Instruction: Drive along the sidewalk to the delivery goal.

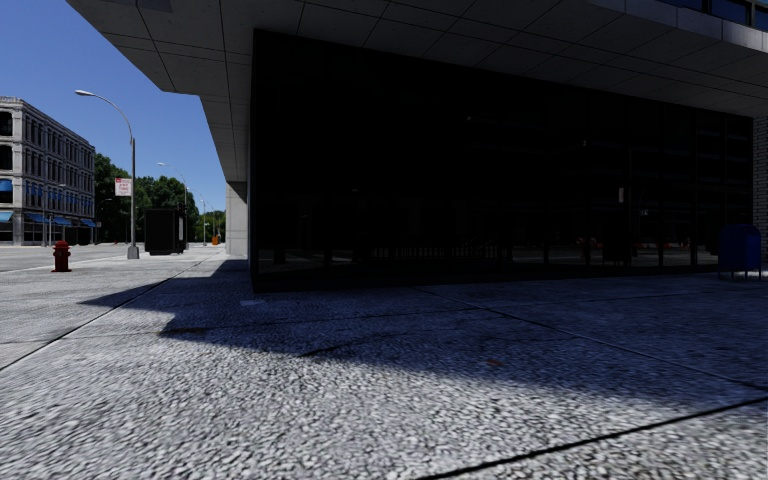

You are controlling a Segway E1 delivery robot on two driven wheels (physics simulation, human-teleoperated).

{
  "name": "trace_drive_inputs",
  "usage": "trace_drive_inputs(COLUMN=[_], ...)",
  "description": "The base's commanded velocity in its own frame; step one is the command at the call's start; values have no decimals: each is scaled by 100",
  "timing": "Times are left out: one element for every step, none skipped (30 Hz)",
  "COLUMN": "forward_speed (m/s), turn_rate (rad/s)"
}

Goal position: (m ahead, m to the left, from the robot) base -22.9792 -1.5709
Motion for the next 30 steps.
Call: trace_drive_inputs(forward_speed=[0, 0, 0, 0, 0, 0, 0, 0, 0, 0, 0, 0, 0, 0, 0, 0, 0, 0, 0, 0, 0, 0, 0, 0, 0, 0, 0, 0, 0, 0], turn_rate=[0, 0, 0, 0, 0, 0, 0, 0, 0, 0, 0, 0, 0, 0, 0, 0, 0, 0, 0, 0, 0, 0, 0, 0, 0, 0, 0, 0, 0, 0])
